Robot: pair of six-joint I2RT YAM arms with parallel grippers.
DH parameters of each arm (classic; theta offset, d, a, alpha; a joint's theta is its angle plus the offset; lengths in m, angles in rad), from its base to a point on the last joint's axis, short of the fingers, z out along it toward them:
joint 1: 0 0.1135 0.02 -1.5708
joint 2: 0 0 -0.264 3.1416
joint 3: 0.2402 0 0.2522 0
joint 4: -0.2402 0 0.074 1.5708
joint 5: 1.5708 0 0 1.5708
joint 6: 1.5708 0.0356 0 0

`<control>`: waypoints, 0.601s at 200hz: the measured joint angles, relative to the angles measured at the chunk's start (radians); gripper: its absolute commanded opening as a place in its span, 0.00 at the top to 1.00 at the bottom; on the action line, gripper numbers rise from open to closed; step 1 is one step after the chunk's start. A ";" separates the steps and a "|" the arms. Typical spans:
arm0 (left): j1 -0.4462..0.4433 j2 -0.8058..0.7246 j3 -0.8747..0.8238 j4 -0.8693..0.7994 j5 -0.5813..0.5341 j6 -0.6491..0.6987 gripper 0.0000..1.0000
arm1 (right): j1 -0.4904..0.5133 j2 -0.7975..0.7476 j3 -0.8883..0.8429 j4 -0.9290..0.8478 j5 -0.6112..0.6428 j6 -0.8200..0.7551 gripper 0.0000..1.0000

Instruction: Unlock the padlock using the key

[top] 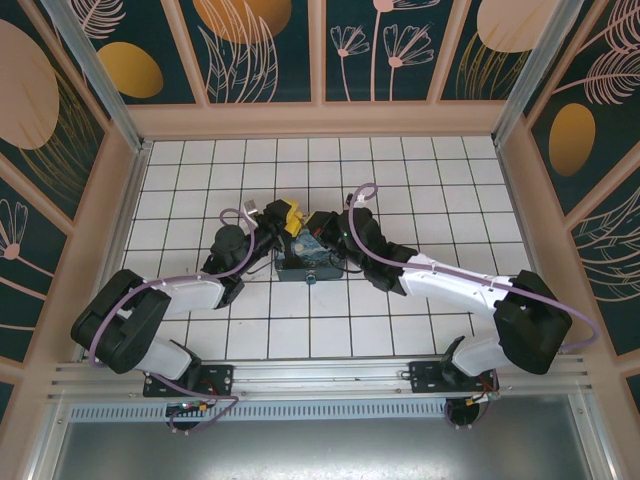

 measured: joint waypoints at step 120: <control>0.000 0.000 -0.001 -0.007 0.000 0.014 0.76 | -0.001 -0.001 0.004 0.000 0.000 -0.001 1.00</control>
